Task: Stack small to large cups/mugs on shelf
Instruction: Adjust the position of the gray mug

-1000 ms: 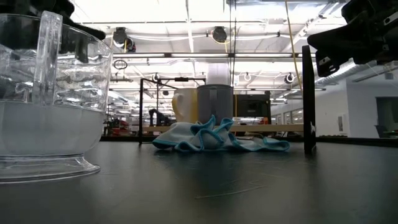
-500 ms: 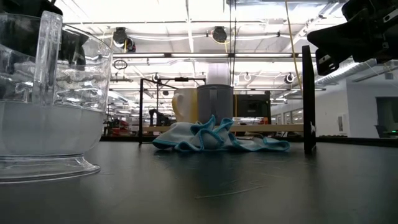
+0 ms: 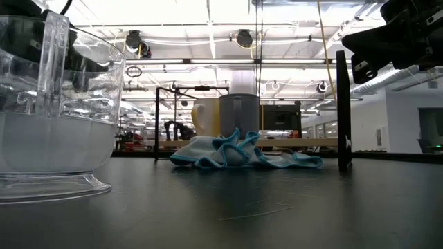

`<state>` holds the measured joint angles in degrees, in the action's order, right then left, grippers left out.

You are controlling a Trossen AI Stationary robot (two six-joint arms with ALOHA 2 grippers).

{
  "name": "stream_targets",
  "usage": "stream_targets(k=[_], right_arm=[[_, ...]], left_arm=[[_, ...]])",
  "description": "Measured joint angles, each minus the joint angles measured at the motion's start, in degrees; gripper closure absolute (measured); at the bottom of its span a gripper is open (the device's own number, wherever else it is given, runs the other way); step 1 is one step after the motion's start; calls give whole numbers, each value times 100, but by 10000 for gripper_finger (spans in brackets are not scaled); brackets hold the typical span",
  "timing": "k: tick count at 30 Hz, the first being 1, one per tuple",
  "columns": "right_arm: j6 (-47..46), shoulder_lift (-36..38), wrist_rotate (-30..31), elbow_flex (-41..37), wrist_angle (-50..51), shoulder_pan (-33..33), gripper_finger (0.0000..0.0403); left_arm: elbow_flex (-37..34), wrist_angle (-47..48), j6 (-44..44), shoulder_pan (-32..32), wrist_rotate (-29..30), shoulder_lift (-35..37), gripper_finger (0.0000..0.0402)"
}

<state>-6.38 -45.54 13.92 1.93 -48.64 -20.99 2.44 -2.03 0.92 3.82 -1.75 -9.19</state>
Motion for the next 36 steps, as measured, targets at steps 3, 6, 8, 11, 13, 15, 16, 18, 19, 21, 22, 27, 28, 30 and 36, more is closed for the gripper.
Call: stream_targets(k=[3, 6, 8, 11, 13, 15, 16, 18, 19, 21, 22, 27, 28, 30, 36], right_arm=[[1, 0, 1, 0, 0, 0, 403], [18, 0, 1, -1, 0, 0, 403], [18, 0, 1, -1, 0, 0, 403], [18, 0, 1, 1, 0, 0, 403], [18, 0, 1, -2, 0, 2, 403], [20, -2, 1, 0, -11, 2, 403], [20, -2, 1, 0, -61, 1, 403], [20, -2, 1, 6, -287, 2, 403], [55, -1, 1, 34, -420, 2, 403], [194, 2, -10, 152, -483, 2, 403], [277, -1, -15, 210, -405, 2, 403], [466, 4, -34, 847, 253, 143, 403], [458, -18, -34, 977, 437, 204, 403], [429, -78, -38, 1235, 698, 343, 403], [268, -546, -47, 2006, 1409, 833, 403]], left_arm=[[0, 4, -64, -330, 50, 0, 401], [0, 48, -90, -689, 228, 0, 401], [0, 76, -205, -924, 332, 0, 401], [0, 114, -397, -1215, 338, -2, 401], [0, 116, -448, -1349, 337, -7, 401], [0, 139, -505, -1455, 312, -6, 401], [0, 174, -529, -1496, 271, -7, 400], [0, 237, -534, -1564, 158, -7, 396], [0, 253, -537, -1578, 102, -9, 393], [0, 304, -533, -1613, 30, -10, 386], [0, 338, -531, -1632, 30, -11, 383], [0, 402, -530, -1647, 28, -11, 379], [0, 406, -528, -1647, 28, -15, 379], [0, 406, -540, -1647, 26, -17, 379], [0, 407, -648, -1647, 21, -17, 378]])
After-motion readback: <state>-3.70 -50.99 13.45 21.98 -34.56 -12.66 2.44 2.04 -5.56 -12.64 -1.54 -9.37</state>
